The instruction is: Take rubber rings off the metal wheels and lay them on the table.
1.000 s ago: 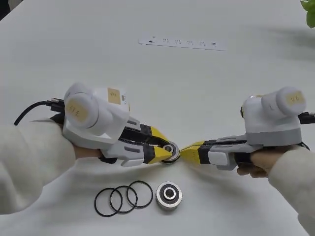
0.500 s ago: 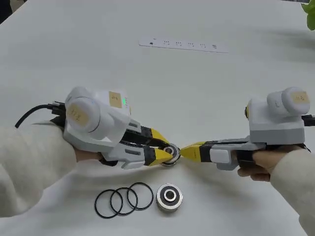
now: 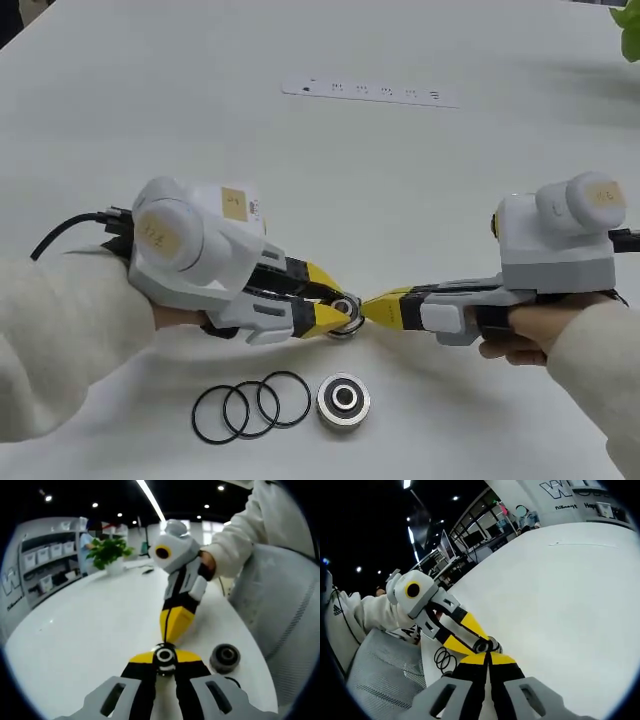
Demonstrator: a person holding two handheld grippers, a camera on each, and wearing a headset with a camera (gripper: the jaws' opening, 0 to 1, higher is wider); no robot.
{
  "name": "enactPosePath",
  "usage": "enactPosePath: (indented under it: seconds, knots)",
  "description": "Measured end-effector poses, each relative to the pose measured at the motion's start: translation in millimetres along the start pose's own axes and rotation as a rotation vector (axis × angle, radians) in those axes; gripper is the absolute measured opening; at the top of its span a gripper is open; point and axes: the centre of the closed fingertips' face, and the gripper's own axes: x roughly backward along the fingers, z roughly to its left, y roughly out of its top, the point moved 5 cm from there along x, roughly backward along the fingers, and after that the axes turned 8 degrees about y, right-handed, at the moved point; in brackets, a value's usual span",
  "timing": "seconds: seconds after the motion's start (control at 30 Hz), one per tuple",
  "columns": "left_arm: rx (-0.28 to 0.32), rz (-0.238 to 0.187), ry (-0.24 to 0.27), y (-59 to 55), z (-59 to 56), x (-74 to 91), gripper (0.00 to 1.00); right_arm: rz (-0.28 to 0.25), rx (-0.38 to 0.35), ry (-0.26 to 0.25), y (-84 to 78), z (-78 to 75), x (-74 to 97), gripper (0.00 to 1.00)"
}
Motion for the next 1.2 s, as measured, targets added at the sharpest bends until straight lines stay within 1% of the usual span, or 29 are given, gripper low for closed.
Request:
enactPosePath:
  seconds: [0.77, 1.2]
  knots:
    - [-0.008, 0.003, -0.001, -0.3, -0.1, -0.3, 0.14, 0.011, 0.032, 0.001, 1.6, 2.9, -1.2, 0.00]
    - [-0.007, 0.003, -0.001, -0.4, 0.1, -0.2, 0.14, 0.010, 0.040, 0.019, 3.2, 5.4, -3.4, 0.00]
